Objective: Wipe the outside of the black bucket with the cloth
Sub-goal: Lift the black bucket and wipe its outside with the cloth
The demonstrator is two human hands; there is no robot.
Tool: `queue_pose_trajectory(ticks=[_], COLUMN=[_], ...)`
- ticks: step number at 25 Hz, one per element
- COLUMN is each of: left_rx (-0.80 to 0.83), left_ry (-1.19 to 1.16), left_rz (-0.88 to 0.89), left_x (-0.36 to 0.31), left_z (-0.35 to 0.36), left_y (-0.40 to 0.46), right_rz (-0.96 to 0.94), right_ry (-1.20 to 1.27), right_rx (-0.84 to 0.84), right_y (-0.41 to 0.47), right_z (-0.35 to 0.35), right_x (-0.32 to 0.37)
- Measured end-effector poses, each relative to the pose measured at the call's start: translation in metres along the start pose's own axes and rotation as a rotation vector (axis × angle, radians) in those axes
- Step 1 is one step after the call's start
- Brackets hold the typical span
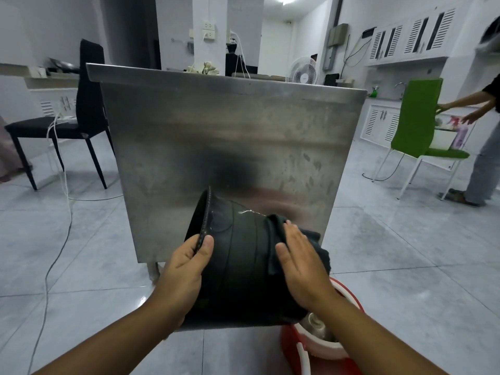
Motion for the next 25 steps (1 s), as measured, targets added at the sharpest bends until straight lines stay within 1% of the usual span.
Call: queue_pose_trajectory(ticks=[3, 5, 7, 8, 10, 12, 13, 14, 16, 17, 18, 19, 20, 21, 25], left_rx=[-0.004, -0.004, 0.049, 0.092, 0.109, 0.057, 0.091, 0.173, 0.322, 0.321, 0.252, 0.140, 0.036, -0.024, -0.092], left_ry=[-0.006, -0.030, -0.072, -0.075, 0.003, 0.040, 0.060, 0.105, 0.152, 0.116, 0.044, -0.013, -0.034, -0.042, -0.078], left_rz=[0.040, 0.065, 0.016, -0.027, -0.077, -0.005, 0.034, 0.039, -0.016, -0.045, -0.079, -0.108, -0.137, -0.161, -0.259], left_x=[-0.002, -0.008, -0.010, -0.011, -0.010, -0.014, -0.013, -0.011, -0.008, -0.009, -0.011, -0.012, -0.011, -0.008, 0.010], left_z=[-0.001, -0.002, -0.001, 0.002, 0.000, -0.009, -0.008, -0.003, 0.006, 0.005, -0.001, -0.009, -0.016, -0.020, -0.025], left_y=[-0.002, -0.004, 0.000, 0.002, 0.007, 0.008, 0.006, 0.001, -0.005, -0.001, 0.005, 0.010, 0.012, 0.012, 0.006], right_rz=[0.195, 0.357, 0.539, 0.597, 0.653, 0.643, 0.614, 0.583, 0.517, 0.477, 0.443, 0.413, 0.387, 0.365, 0.226], right_ry=[0.142, 0.404, 0.784, 0.937, 1.059, 1.035, 1.003, 0.973, 0.917, 0.855, 0.767, 0.684, 0.619, 0.575, 0.517], right_rx=[-0.047, -0.124, -0.167, -0.169, -0.139, -0.124, -0.134, -0.161, -0.227, -0.226, -0.199, -0.161, -0.120, -0.087, 0.022], right_y=[0.006, 0.005, -0.003, -0.008, -0.013, -0.015, -0.014, -0.013, -0.009, -0.006, -0.005, -0.004, -0.005, -0.006, -0.005], right_z=[-0.012, -0.020, -0.018, -0.016, -0.008, -0.001, -0.001, -0.006, -0.021, -0.025, -0.025, -0.021, -0.014, -0.009, -0.005], right_x=[-0.052, -0.071, -0.081, -0.080, -0.076, -0.077, -0.077, -0.076, -0.074, -0.072, -0.069, -0.065, -0.060, -0.057, -0.055])
Point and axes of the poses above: each hand's wrist, its own y-axis towards the middle knuckle, its own z-axis out of the palm, x = y × z, the point moved 10 cm from there along y, towards the middle knuckle, and after that the axes turned 4 degrees about y, right-handed, at the moved point
